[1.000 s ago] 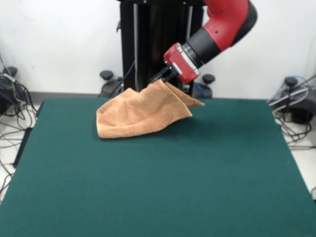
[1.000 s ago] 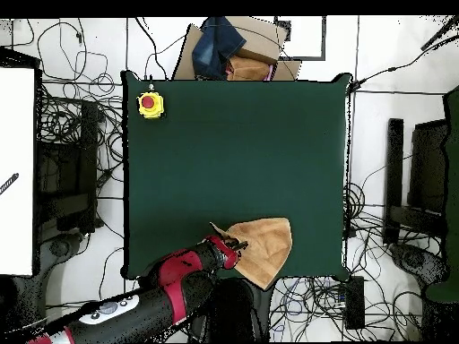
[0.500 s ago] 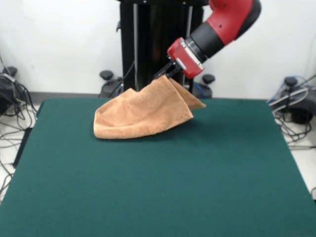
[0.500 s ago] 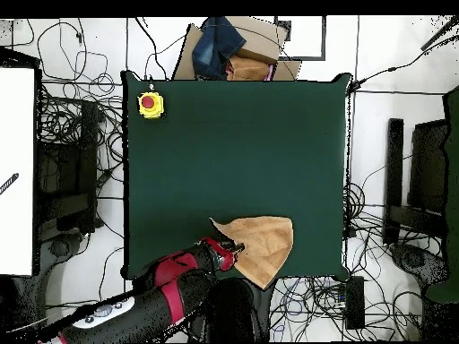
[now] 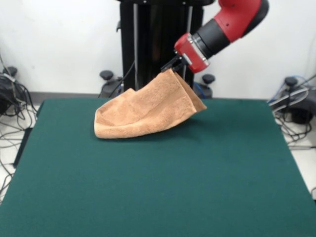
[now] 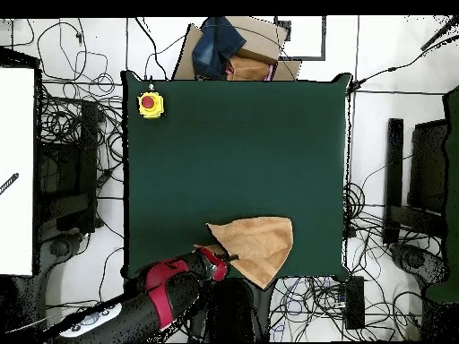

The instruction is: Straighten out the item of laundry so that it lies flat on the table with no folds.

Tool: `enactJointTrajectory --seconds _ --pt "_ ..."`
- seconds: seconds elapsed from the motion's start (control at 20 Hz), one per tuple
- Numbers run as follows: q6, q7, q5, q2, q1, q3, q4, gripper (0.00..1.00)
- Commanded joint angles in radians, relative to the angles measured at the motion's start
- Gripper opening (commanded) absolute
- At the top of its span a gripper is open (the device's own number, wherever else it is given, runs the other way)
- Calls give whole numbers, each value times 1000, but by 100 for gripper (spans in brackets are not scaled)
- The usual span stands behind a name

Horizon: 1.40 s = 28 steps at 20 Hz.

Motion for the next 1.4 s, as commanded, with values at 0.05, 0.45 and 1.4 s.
enactJointTrajectory --seconds 0.05,0.45,1.4 --pt "67 132 -8 44 3 70 -91 0" --pt "47 152 17 95 16 58 -124 0" --pt "5 150 15 100 17 53 -132 100"
